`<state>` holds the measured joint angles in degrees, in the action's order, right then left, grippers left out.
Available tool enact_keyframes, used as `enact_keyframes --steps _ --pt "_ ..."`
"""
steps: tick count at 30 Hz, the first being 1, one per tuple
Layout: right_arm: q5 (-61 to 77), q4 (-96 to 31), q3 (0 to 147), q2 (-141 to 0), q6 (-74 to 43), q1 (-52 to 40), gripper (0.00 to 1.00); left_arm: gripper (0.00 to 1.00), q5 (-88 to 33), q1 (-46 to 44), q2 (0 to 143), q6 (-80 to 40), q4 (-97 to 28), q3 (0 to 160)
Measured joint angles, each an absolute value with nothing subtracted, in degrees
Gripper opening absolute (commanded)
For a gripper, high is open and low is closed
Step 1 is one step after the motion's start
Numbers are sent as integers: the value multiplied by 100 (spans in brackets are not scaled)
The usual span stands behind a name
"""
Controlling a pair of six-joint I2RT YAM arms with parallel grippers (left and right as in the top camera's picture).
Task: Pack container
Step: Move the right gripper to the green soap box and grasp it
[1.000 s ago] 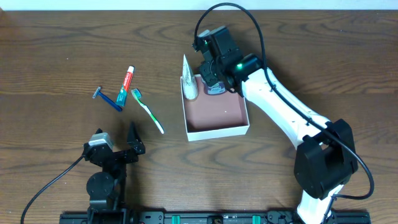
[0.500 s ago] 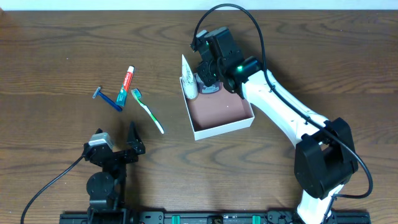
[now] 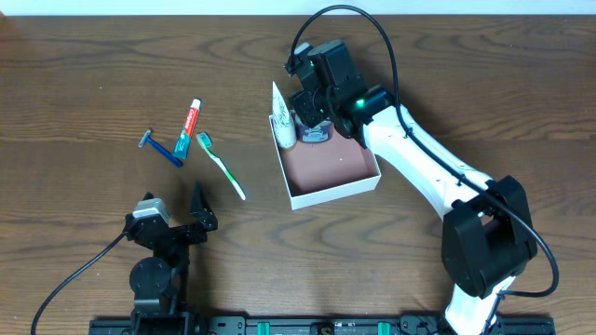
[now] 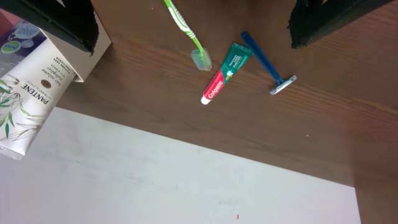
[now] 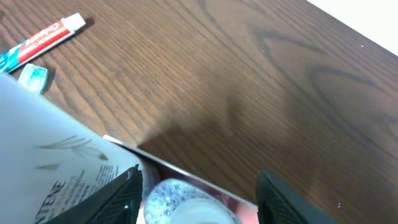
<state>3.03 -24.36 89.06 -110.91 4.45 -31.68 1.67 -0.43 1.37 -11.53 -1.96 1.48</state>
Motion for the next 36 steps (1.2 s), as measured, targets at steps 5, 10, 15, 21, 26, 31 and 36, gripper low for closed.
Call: enact_keyframes --steps 5,10,15,21,26,31,36 --pt "309 -2681 8906 -10562 401 -3135 62 98 165 -43 137 -1153 -198 148" --pt "342 -3496 8947 -9443 163 -2672 61 98 167 -43 137 -1153 -198 148" --pt "333 -4919 9070 -9015 -244 -1629 62 98 167 -43 137 -1153 -198 148" --pt "351 -5443 8390 -9365 -611 -1076 63 98 167 -43 137 -1153 -198 148" --pt "454 -5328 7513 -9478 -917 -1072 63 98 167 -43 137 -1153 -198 148" --pt "578 -5231 7129 -9483 -1105 -1072 63 98 167 -43 137 -1153 -198 148" --pt "694 -5065 6963 -9483 -1168 -1142 63 98 167 -43 137 -1153 -198 148"
